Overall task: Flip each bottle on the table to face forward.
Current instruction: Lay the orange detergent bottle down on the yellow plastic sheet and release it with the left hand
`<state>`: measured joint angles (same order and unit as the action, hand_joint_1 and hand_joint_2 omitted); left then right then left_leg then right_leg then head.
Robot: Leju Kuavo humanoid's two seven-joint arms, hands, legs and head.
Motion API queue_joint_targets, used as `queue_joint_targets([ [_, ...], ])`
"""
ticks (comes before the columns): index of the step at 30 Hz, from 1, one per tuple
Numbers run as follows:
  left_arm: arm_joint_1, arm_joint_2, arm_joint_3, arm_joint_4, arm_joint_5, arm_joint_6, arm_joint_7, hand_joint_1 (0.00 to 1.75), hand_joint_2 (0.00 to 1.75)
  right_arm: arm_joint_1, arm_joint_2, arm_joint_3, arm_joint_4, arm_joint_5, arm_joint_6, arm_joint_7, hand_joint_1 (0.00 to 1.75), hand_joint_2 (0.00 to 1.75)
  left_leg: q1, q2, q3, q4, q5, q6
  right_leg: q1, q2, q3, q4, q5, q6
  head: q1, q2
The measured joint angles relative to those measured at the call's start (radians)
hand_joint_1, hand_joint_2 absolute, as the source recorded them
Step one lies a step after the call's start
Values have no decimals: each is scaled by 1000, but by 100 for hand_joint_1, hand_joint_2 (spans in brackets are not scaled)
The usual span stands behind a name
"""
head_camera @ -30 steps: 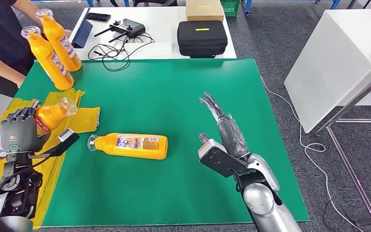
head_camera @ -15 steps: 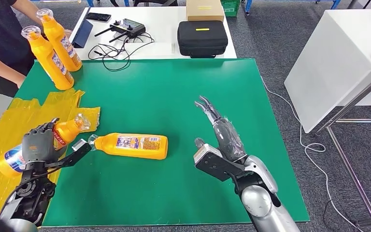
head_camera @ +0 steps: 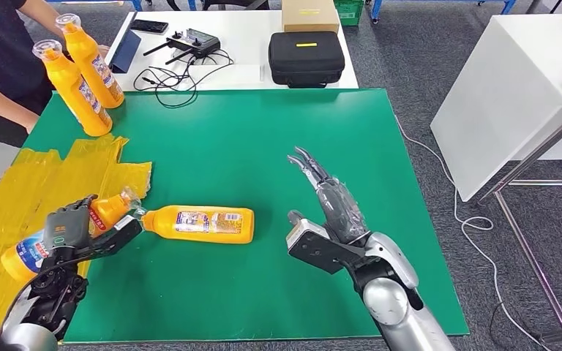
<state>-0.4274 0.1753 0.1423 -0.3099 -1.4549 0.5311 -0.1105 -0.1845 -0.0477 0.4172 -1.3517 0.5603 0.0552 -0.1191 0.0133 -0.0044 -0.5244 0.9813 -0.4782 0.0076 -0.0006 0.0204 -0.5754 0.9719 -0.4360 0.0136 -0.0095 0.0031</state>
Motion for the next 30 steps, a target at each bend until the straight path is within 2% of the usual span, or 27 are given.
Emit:
queue_joint_targets([
  [2,-13,0,-2,6,-8,-52,23,27,44,-2,-3,3,6,-1,0,-3,0,0,0,0,1,0,0,0,0,0,1,0,0,0,0,0],
  [3,-21,0,-2,9,-12,-81,36,0,0,-2,-5,4,9,-3,0,-5,0,0,0,-1,1,0,0,0,0,-1,1,0,0,0,0,0],
  [8,-55,0,-15,18,-59,-220,154,0,0,0,-19,6,23,-9,0,-10,0,0,0,-3,2,0,1,-1,0,-4,3,0,0,0,0,0],
  [11,-67,1,-19,21,-62,-262,176,0,0,4,-24,7,27,-9,-1,-10,0,0,0,-4,2,0,2,-2,0,-4,4,0,0,0,0,0],
  [22,-86,4,-20,31,-52,-332,139,0,0,-11,-32,12,72,-12,-1,-10,0,0,0,-4,2,0,3,-1,0,-4,3,1,0,0,0,0],
  [26,-95,6,-20,31,-42,-354,97,0,0,-26,-32,13,89,-22,-1,-11,0,0,0,-4,1,0,3,-1,0,-4,3,1,0,0,0,0],
  [30,-98,6,-17,31,3,-319,27,0,0,-42,-32,23,112,-30,-1,-12,0,0,0,-4,1,0,3,-1,0,-4,3,1,0,0,0,0],
])
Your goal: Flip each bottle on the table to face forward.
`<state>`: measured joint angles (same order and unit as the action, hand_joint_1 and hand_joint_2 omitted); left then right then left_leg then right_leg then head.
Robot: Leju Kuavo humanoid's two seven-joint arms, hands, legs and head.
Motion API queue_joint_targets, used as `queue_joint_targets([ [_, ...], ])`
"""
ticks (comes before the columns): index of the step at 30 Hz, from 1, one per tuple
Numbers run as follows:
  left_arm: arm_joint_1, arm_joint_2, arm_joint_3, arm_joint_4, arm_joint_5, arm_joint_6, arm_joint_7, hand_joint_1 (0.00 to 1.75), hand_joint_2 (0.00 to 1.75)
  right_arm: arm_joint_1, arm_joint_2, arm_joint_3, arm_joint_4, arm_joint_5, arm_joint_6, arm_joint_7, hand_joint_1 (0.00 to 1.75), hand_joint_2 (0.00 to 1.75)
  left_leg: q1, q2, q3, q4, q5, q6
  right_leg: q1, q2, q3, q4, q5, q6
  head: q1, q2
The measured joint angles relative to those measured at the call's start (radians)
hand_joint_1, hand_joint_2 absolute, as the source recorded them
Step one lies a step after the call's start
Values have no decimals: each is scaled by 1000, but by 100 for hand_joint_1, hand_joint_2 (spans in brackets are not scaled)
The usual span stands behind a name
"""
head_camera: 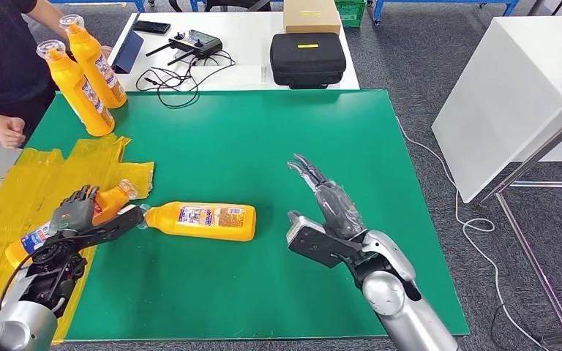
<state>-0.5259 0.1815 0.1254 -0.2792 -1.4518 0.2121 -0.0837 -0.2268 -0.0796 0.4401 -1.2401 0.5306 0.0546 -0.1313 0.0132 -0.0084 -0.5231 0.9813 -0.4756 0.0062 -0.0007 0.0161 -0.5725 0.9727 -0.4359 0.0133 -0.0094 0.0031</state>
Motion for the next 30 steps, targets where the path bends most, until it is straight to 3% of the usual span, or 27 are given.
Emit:
queue_joint_targets([
  [3,0,0,12,-1,54,41,-65,0,0,-9,1,8,19,2,-1,0,0,0,0,0,0,0,0,0,0,0,-1,0,0,0,0,0],
  [8,-17,-7,87,-22,303,193,-299,0,0,-51,20,13,95,46,-9,5,0,0,0,1,-1,0,0,0,0,1,-2,0,0,0,0,0],
  [12,-57,-18,170,-63,586,258,-482,0,0,-120,54,15,227,88,-23,0,0,175,0,1,-1,0,0,0,1,1,-2,0,0,0,0,0],
  [16,-93,-29,216,-129,892,206,-600,0,0,-200,87,17,388,124,-38,0,0,175,0,1,-1,0,1,0,1,0,-2,1,0,0,0,0],
  [20,-105,-50,190,-202,1120,141,-617,0,0,-284,132,36,538,198,-57,61,0,175,0,1,-1,0,1,0,0,0,-2,1,0,0,0,0],
  [25,-125,-93,105,-248,1205,130,-620,0,0,-375,201,58,676,260,-48,153,0,175,0,0,-2,1,1,0,0,0,-2,1,0,0,0,0],
  [30,-150,-142,9,-261,1211,147,-621,0,0,-441,275,70,769,270,-16,179,0,175,0,1,-2,1,1,0,0,1,-2,1,0,0,0,0],
])
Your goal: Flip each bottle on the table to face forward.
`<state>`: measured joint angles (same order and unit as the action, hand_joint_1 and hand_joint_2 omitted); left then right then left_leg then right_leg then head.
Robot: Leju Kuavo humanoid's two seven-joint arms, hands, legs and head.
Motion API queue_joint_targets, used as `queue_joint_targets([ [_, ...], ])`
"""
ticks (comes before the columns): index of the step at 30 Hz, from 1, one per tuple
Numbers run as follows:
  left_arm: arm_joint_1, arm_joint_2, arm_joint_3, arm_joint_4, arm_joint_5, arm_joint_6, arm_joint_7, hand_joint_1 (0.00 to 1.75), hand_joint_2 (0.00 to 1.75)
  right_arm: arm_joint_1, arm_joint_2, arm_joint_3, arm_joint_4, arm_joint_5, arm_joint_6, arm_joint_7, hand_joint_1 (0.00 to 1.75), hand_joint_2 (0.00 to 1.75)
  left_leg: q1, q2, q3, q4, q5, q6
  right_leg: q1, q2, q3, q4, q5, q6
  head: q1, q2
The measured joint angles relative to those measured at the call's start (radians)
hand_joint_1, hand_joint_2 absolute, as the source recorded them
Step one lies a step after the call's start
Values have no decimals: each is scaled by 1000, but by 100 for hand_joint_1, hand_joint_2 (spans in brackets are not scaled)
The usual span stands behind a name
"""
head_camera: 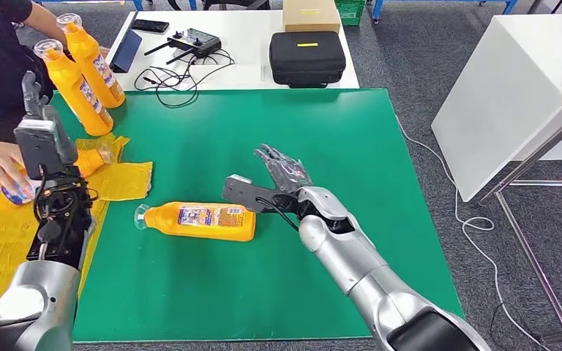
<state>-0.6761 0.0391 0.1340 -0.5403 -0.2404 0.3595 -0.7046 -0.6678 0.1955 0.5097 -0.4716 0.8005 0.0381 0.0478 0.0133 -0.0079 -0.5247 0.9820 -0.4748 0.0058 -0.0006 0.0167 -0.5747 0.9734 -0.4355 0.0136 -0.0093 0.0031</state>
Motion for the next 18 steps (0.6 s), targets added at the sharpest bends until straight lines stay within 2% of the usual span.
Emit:
queue_joint_targets([
  [4,-7,-16,-50,-9,4,26,0,0,0,-30,46,4,45,1,35,8,0,175,0,0,0,0,0,0,0,0,0,0,0,0,0,0],
  [8,-11,-17,-72,-9,38,34,0,0,0,-53,105,23,68,-21,80,34,0,0,0,1,0,0,0,0,0,1,-1,1,0,0,0,0],
  [15,19,27,-66,-31,95,38,0,0,0,-86,146,148,74,-212,85,63,0,0,1,2,0,0,0,0,0,1,-2,3,0,0,0,0],
  [18,44,47,-49,-50,110,26,0,0,0,-98,152,215,73,-285,85,84,0,131,1,2,0,0,0,0,0,1,-2,3,0,0,0,0],
])
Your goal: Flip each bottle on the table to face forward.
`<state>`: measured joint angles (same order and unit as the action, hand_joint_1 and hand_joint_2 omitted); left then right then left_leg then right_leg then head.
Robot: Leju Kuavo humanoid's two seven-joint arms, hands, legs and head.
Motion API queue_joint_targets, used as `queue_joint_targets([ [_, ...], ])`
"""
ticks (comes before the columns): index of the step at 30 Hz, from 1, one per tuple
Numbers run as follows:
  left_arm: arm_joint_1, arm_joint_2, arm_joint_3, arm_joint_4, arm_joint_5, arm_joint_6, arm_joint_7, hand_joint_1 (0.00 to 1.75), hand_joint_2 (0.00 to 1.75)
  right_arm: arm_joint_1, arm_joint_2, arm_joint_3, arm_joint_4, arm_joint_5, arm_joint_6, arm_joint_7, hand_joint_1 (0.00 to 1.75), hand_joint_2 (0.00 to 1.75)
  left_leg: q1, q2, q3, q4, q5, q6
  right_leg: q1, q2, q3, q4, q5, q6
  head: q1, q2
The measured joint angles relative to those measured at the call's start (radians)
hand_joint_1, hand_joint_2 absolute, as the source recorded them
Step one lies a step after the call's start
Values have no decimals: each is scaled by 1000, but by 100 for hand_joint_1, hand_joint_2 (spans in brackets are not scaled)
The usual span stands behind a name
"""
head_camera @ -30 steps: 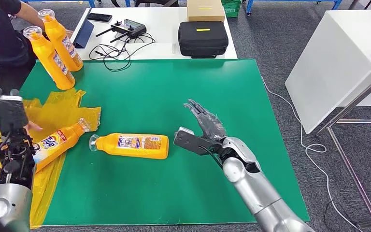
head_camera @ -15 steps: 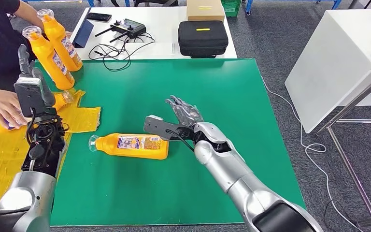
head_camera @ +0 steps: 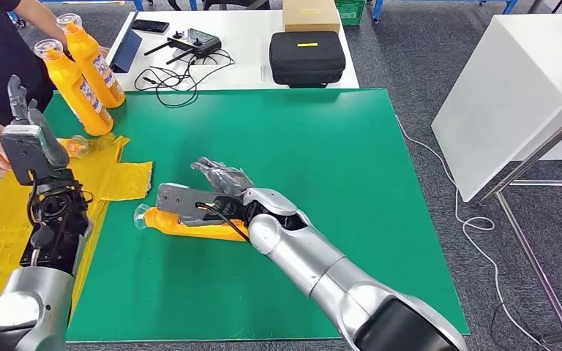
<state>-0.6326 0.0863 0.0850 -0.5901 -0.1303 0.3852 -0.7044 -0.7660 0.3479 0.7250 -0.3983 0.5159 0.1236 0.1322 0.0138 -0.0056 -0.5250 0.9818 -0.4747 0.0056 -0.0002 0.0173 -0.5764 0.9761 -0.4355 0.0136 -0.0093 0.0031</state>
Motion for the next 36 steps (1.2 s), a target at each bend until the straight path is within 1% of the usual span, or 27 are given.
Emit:
queue_joint_targets([
  [1,7,4,6,-5,0,-3,0,0,0,-3,2,22,-1,-19,0,9,0,175,0,0,0,0,0,0,0,0,0,0,0,0,0,0],
  [4,22,10,22,-22,-7,-9,0,0,0,-12,8,97,-5,-63,1,48,0,175,0,0,0,0,0,0,0,0,0,0,0,0,0,0],
  [9,50,8,51,-75,-42,-10,14,0,0,-27,13,270,-24,-122,2,177,0,175,0,0,0,0,0,0,0,0,0,0,0,0,0,0],
  [13,70,6,71,-118,-62,-10,24,0,0,-33,13,372,-31,-136,2,212,0,175,0,0,0,0,0,0,0,0,0,0,0,0,0,0],
  [19,131,-5,121,-227,-117,-18,51,0,0,-51,12,515,-31,-115,2,316,0,175,0,1,0,0,0,0,0,1,0,0,0,0,0,0],
  [23,158,-17,160,-288,-140,-31,66,0,0,-62,12,575,-27,-83,-1,346,0,175,0,0,0,0,0,0,0,1,0,0,0,0,0,0],
  [27,189,-46,203,-365,-190,-42,94,0,0,-72,13,618,-25,-18,-13,392,0,175,0,0,0,0,0,0,0,1,0,0,0,0,0,0],
  [31,231,-81,252,-459,-233,-65,120,0,0,-82,13,645,-27,44,-30,439,0,175,0,0,0,0,0,0,0,1,0,0,0,0,0,0],
  [36,257,-103,293,-525,-243,-72,127,0,0,-87,13,659,-31,61,-36,452,0,175,0,0,0,0,0,0,0,1,0,0,0,0,0,0],
])
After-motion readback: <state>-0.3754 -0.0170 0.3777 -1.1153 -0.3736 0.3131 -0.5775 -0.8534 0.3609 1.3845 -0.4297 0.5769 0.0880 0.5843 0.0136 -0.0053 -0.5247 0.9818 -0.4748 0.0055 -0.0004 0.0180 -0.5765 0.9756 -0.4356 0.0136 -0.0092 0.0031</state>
